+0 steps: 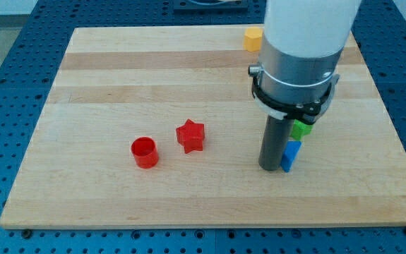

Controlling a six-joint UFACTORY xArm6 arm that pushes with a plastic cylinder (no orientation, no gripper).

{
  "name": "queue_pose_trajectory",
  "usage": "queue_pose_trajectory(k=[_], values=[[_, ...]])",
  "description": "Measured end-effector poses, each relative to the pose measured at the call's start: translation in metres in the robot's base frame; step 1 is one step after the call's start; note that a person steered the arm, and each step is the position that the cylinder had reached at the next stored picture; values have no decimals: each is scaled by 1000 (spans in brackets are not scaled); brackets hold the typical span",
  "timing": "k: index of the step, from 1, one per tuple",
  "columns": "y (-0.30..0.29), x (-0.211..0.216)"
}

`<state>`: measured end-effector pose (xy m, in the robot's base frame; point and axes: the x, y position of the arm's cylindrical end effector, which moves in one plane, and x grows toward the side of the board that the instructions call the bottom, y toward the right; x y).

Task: Move the red star towards the top center of the board

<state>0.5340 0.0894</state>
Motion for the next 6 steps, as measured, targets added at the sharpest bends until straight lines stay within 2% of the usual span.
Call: queue_pose_trajectory(k=[3,5,6], values=[[22,-9],[-125,-6],[-143,-25]])
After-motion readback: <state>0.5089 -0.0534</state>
